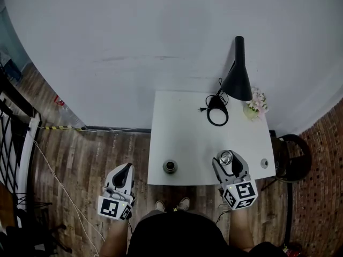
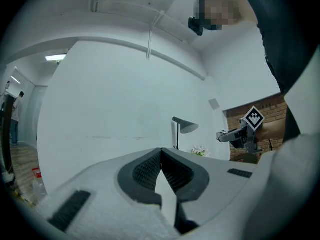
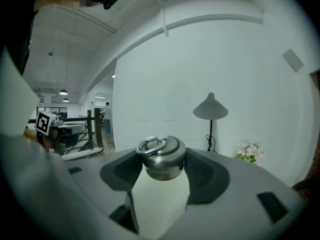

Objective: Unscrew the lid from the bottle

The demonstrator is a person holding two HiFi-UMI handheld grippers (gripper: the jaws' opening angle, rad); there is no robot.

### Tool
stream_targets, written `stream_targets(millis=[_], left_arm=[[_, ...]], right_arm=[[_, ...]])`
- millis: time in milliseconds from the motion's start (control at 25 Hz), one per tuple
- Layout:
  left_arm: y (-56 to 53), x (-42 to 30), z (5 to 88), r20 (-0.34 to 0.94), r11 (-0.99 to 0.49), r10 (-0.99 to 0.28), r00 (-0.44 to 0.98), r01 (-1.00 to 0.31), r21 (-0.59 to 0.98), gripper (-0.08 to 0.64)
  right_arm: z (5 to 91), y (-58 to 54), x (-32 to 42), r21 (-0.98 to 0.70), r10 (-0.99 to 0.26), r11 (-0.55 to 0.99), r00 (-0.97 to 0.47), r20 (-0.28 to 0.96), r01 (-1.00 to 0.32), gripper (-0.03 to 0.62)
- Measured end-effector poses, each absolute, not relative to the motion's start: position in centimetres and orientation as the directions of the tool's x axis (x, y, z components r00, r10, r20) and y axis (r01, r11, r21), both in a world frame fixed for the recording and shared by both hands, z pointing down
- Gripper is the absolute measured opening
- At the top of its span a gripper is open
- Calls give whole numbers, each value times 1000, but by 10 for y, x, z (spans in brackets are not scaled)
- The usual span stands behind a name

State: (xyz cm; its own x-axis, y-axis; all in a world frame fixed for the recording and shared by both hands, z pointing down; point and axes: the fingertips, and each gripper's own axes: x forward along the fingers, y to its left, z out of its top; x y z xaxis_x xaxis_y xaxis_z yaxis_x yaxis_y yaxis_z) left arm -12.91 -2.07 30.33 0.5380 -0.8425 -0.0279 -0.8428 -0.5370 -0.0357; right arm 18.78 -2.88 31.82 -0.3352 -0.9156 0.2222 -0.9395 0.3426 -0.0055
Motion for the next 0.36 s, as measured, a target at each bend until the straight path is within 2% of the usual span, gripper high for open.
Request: stream_targets(millis=[360], left_arm=[[-18, -129, 307, -22, -550, -835, 550, -835, -24, 22]], right_arm=[[323, -26, 181, -4, -913, 340, -331, 238, -940, 261]])
